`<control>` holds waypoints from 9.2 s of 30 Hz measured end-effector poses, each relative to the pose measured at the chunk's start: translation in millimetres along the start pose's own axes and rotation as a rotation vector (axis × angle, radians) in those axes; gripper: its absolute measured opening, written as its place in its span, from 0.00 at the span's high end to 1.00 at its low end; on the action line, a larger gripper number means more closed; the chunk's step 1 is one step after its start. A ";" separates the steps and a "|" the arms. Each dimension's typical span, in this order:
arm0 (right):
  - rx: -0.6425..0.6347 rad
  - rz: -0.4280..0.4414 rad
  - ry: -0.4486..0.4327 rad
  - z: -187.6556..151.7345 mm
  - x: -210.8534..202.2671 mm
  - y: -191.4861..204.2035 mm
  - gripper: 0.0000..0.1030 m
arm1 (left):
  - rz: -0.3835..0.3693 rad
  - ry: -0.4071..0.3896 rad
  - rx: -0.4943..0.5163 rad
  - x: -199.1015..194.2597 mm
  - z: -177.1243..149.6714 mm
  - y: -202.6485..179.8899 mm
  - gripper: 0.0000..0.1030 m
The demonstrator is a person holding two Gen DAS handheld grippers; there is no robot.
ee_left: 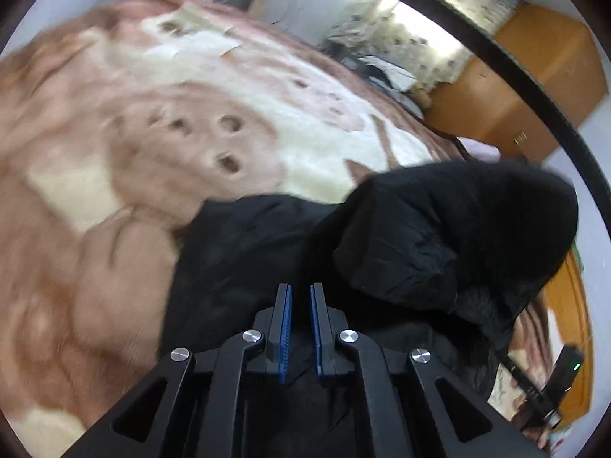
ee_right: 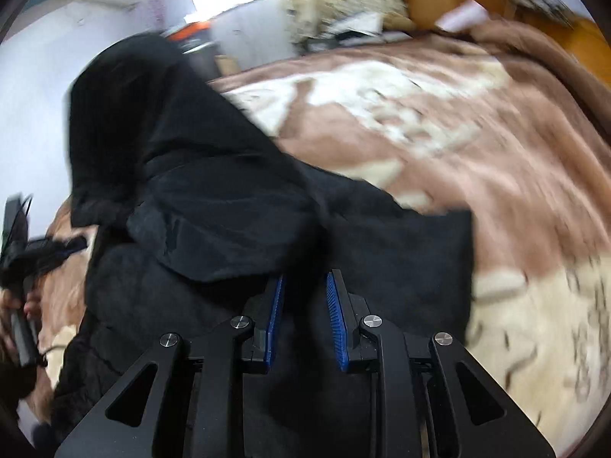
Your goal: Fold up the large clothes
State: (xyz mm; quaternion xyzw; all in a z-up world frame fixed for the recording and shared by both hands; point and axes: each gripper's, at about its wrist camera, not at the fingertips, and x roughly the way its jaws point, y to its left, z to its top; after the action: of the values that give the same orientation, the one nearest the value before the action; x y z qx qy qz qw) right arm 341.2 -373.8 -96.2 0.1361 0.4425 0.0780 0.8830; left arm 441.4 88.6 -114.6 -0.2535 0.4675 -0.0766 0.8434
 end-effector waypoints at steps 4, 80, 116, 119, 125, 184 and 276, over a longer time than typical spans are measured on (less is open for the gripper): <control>0.118 0.005 -0.047 -0.2 -21.8 -17.4 0.77 | 0.018 0.019 -0.052 -13.9 -1.3 20.2 0.86; 0.584 0.639 0.069 -24.3 18.8 -59.4 0.45 | -0.177 0.213 -0.002 -43.5 -23.3 -34.0 0.16; 0.694 0.652 0.055 21.3 78.7 -33.4 0.31 | -0.453 0.127 -0.046 -107.5 -51.5 -91.7 0.94; 0.577 0.499 -0.054 42.8 62.8 -24.9 0.33 | -0.429 0.126 -0.008 -110.4 -54.0 -90.7 1.00; 0.325 0.318 -0.097 48.2 31.0 -11.6 0.95 | -0.354 0.138 -0.028 -90.1 -65.3 -82.7 1.00; -0.288 -0.121 -0.067 0.9 31.4 91.1 0.53 | 0.281 0.020 0.573 13.6 -58.1 -91.7 0.43; -0.139 -0.091 -0.114 -6.6 -65.9 78.4 0.48 | 0.239 -0.008 0.336 -101.0 -38.2 -17.9 0.19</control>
State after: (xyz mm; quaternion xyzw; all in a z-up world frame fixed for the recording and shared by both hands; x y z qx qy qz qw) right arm 295.2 -315.1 -25.6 0.0584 0.3906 0.0602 0.9167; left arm 356.0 96.5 -46.5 -0.0525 0.4718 -0.0521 0.8786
